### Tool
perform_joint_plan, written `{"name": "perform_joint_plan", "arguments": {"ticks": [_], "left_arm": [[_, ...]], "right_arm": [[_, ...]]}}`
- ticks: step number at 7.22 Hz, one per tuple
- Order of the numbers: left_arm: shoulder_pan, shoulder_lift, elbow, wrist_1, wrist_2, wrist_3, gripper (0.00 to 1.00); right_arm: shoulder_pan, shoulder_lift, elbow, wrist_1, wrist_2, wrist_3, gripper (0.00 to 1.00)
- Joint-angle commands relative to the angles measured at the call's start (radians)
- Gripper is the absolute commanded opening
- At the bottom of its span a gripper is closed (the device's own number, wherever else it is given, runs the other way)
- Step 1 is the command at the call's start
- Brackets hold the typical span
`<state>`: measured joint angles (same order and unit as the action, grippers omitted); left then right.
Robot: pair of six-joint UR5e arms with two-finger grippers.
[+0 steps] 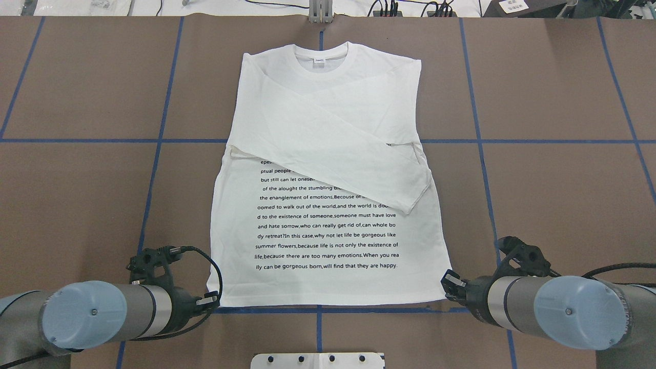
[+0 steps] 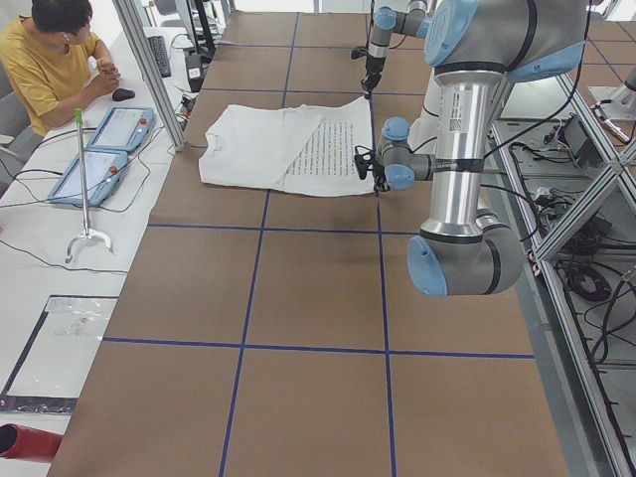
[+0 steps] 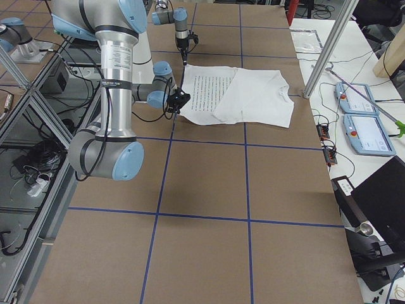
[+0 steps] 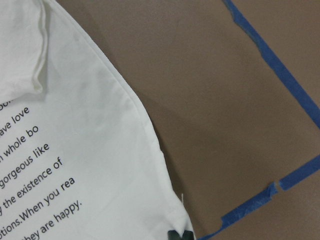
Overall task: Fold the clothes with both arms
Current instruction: 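Lift the hem with both grippers and fold it toward the collar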
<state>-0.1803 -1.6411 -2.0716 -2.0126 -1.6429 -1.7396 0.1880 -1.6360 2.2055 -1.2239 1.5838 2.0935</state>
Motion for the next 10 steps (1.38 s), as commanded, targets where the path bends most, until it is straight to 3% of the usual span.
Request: {"name": "perform_joint_plan", "arguments": {"ticks": [1,4,6,7,9,10], "left_arm": [[0.013,0.036,-0.129,0.012,0.0,-0.009,0.0],[0.117,0.056,-0.259,0.043,-0.001,-0.125,0.0],[0.177,0.05,-0.341,0.067,0.0,-0.184,0.0],[0.133,0.046,-0.39,0.069,0.0,-0.184,0.0],[-0.04,-0.001,-0.369,0.071,-0.014,-0.047,0.0],[-0.148,-0.069,-0.288,0.074,-0.017,0.082,0.0]], "right_arm": [[-0.011,-0.03,0.037,0.0,0.001,-0.001,0.0],[-0.054,-0.087,0.14,0.0,0.096,0.005,0.0],[-0.088,-0.148,0.248,-0.002,0.104,0.01,0.0],[-0.009,-0.139,0.266,-0.002,0.104,0.008,0.0],[0.152,-0.119,0.228,-0.053,0.14,-0.059,0.0],[0.254,0.016,0.173,-0.166,0.154,-0.211,0.0]]}}
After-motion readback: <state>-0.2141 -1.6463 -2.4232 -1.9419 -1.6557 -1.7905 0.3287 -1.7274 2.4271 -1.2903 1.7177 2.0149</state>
